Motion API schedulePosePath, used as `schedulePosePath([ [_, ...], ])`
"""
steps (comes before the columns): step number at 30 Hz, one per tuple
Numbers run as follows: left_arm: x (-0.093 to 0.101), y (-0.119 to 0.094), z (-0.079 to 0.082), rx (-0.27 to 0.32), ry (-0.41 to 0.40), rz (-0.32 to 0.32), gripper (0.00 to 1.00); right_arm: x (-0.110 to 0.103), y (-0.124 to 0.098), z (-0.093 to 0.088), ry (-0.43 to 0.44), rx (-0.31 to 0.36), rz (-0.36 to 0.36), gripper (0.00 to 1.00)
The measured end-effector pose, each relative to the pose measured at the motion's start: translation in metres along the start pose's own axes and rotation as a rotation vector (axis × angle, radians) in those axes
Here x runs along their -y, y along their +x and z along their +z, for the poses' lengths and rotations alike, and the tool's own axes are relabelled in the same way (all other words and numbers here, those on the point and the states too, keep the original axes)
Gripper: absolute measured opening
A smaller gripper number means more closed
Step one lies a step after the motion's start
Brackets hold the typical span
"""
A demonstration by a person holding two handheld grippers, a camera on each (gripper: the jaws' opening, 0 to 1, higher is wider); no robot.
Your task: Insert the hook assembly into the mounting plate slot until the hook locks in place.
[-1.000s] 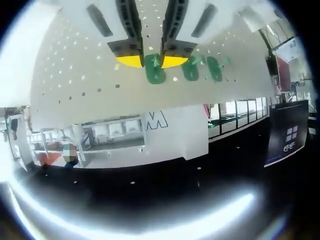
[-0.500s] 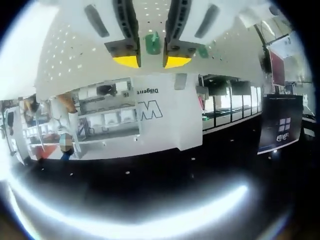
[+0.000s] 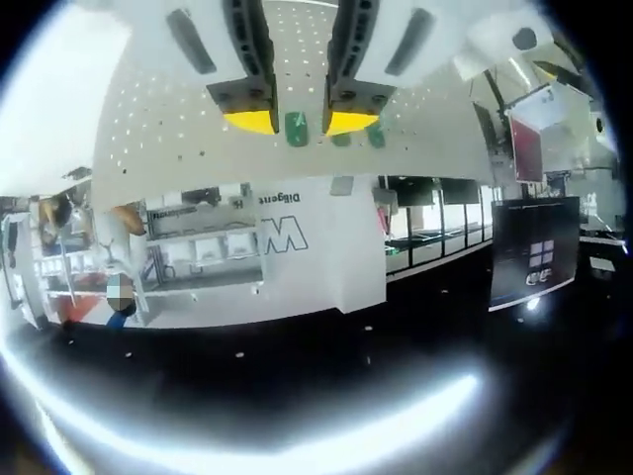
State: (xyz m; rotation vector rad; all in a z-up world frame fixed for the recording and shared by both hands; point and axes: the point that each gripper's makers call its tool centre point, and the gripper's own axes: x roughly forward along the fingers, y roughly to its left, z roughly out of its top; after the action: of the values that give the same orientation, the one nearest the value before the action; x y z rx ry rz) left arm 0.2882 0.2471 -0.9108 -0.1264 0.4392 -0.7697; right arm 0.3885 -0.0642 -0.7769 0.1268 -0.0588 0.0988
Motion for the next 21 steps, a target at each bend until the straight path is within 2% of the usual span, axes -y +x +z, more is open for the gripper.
schedulePosePath([
  [1, 0.0, -0.001, -0.001, -0.001, -0.001, 0.0, 0.9, -0.001, -0.004, -0.008, -0.007, -0.028, 0.005, 0.15],
  [6, -0.004, -0.006, -0.003, 0.012, -0.029, 0.008, 0.9, -0.003, -0.019, -0.025, -0.018, -0.074, 0.02, 0.16],
  [16, -0.007, -0.014, -0.022, -0.035, -0.027, 0.028, 0.92, -0.012, -0.04, -0.056, -0.008, -0.15, 0.041, 0.19],
  [21, -0.006, -0.015, -0.026, -0.044, -0.026, 0.029, 0.93, -0.022, -0.056, -0.081, -0.031, -0.21, 0.076, 0.19],
])
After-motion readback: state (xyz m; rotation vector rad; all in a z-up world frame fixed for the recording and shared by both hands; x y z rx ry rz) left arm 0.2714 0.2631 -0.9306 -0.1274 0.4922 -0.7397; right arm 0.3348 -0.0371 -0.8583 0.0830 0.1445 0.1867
